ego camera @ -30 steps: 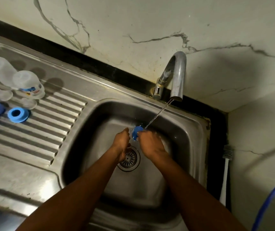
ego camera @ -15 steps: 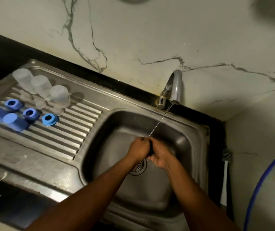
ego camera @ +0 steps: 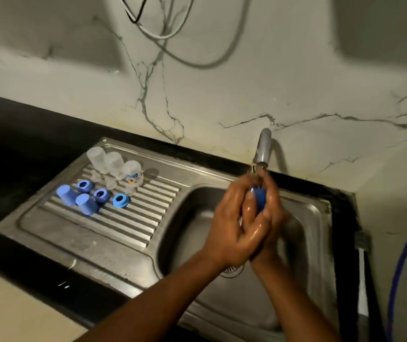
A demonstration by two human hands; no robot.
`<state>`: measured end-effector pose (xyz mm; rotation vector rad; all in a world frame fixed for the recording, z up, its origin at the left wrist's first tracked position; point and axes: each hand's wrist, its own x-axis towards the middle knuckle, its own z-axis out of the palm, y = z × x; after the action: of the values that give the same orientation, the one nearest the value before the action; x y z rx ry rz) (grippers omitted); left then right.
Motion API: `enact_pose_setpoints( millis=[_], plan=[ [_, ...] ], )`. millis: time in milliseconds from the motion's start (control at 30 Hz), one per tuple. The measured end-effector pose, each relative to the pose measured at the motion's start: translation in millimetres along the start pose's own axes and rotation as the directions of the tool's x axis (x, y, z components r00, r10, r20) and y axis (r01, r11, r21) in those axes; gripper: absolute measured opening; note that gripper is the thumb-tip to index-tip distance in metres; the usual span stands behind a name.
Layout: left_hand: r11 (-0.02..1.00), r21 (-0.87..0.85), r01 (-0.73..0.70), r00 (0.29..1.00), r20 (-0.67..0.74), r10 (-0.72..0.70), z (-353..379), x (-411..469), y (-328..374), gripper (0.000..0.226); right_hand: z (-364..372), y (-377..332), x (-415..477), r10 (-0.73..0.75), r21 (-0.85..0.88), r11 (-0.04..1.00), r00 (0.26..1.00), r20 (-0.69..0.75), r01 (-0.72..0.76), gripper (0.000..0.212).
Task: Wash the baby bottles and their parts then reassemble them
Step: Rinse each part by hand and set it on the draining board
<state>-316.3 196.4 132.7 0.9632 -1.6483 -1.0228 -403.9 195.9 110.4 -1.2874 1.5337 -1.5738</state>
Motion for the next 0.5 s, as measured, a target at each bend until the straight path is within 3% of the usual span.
enact_pose_setpoints(
  millis=[33,67,100,133,167,200,267,333,400,433,500],
  plan=[
    [0.981,0.045,0.188,0.977,0.093,-0.191,1,-10,-32,0.043,10,32,-14,0.283,0.011,0.959,0.955,0.094,-0.285,0.034],
    [0.883,0.177,0.435,0.840,0.274,-0.469,4,-21,-55,0.043,17,67,-30,0.541,-0.191,0.840,0.814,0.211,-0.508,0.023],
    [0.765,0.333,0.551,0.635,0.427,-0.644,8,-33,-78,0.037,17,92,-47,0.696,-0.428,0.712,0.639,0.329,-0.556,0.018],
    [0.614,0.386,0.689,0.485,0.384,-0.786,11,-42,-91,0.033,18,113,-59,0.742,-0.572,0.655,0.564,0.363,-0.493,0.017],
    [0.536,0.364,0.762,0.462,0.274,-0.843,18,-48,-105,0.034,18,126,-62,0.737,-0.695,0.619,0.575,0.355,-0.364,0.018],
    [0.508,0.292,0.810,0.482,0.159,-0.861,21,-44,-102,0.037,17,124,-55,0.715,-0.771,0.572,0.631,0.301,-0.280,0.018],
    [0.557,0.199,0.807,0.568,-0.001,-0.823,26,-30,-71,0.044,10,102,-36,0.656,-0.839,0.512,0.714,0.244,-0.183,0.009],
    [0.709,0.091,0.700,0.714,-0.077,-0.696,23,-11,-35,0.037,-3,63,-10,0.482,-0.689,0.700,0.836,0.263,-0.186,0.026],
    [0.929,-0.039,0.367,0.922,-0.113,-0.369,15,-3,10,0.021,-15,-1,1,0.170,-0.396,0.913,0.974,0.147,-0.100,0.042],
    [0.988,-0.042,0.151,0.982,-0.111,-0.154,9,-4,32,0.021,-15,-26,1,0.012,-0.300,0.954,0.999,0.052,0.004,0.053],
    [0.992,-0.023,-0.121,0.989,-0.087,0.119,-3,-14,39,0.029,-7,-33,-6,-0.151,-0.178,0.976,0.980,-0.131,0.126,0.072]
  ],
)
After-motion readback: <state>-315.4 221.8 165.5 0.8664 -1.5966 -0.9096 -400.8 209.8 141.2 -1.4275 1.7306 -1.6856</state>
